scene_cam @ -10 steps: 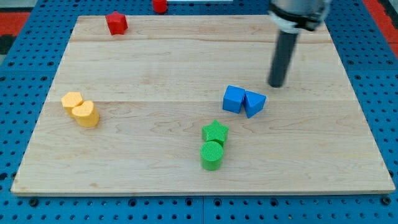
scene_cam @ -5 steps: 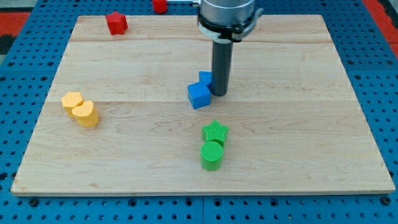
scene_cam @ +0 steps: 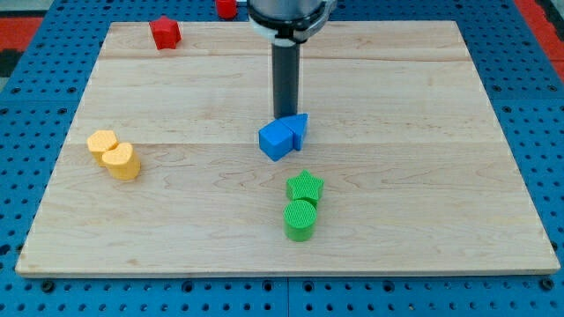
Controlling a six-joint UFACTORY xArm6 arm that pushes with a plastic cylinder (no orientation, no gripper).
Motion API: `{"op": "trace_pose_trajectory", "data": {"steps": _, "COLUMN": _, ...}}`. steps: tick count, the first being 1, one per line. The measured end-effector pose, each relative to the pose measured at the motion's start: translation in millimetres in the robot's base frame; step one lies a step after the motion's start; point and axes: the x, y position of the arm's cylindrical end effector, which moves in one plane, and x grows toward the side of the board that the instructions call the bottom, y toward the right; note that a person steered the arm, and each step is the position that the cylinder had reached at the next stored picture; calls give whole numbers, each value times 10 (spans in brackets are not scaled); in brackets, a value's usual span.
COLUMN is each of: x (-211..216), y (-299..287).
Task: Push the blue cube into the green blocks
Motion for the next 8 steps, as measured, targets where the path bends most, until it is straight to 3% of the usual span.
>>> {"op": "trace_pose_trajectory", "data": {"steps": 2, "x": 500, "y": -202}}
{"op": "trace_pose_trajectory", "data": {"steps": 3, "x": 435, "y": -506}}
{"op": "trace_pose_trajectory", "data": {"steps": 6, "x": 466, "y": -54}}
{"op": "trace_pose_trajectory", "data": {"steps": 8, "x": 929, "y": -198}}
